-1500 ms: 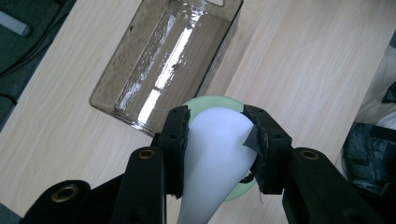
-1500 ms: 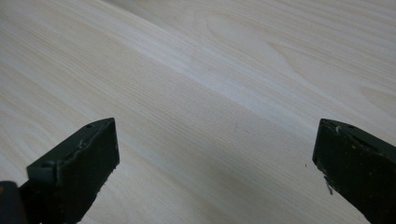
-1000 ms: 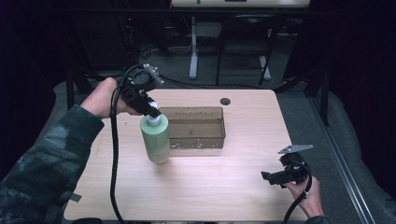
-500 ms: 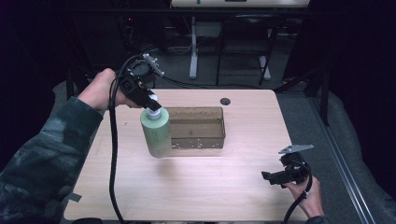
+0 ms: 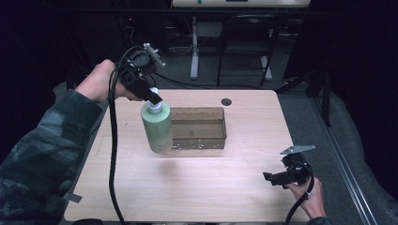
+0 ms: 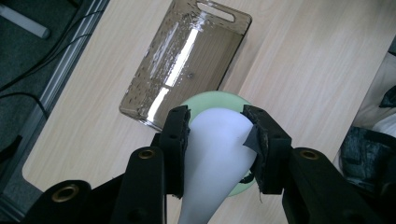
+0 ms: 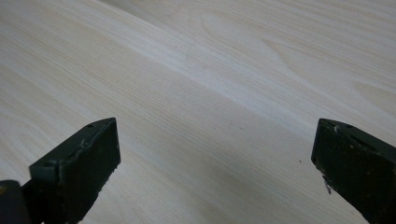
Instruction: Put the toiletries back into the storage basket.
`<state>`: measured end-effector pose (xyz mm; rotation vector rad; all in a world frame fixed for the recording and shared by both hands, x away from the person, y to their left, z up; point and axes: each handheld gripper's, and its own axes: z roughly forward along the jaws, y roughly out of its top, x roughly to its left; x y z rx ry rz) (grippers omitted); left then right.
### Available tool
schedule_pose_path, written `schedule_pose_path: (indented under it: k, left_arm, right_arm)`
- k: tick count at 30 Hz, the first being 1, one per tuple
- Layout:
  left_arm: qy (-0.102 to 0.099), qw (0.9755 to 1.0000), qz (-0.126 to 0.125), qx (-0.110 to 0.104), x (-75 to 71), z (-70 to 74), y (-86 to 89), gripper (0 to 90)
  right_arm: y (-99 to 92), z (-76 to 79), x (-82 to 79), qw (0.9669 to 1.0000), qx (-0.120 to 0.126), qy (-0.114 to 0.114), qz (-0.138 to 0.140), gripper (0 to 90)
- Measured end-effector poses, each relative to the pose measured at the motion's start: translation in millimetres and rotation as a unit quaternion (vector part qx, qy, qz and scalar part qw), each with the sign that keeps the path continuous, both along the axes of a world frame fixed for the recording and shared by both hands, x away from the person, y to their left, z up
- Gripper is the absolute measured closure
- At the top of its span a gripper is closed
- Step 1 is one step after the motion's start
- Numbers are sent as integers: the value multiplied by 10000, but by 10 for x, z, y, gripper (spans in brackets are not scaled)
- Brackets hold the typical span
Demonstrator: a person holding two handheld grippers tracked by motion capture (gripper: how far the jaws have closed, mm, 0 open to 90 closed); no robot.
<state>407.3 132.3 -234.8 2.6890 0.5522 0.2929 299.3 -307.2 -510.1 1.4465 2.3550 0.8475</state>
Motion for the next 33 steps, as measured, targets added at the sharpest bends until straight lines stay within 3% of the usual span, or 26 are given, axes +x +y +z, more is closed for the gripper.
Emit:
schedule_pose_path:
  k: [4, 14, 33]
  left_arm:
    - [-3, 10000, 28, 52, 30, 26, 2, 624]
    - [-58, 9997, 221, -51, 142, 93, 33, 624]
    - [-63, 9988, 490, 70, 429, 136, -32, 624]
  right_arm:
    - [-11, 6, -3, 10000, -17, -25, -21, 10]
    - [-10, 0, 1, 10000, -31, -15, -29, 13]
    - [-19, 19, -21, 10000, -49, -51, -39, 19]
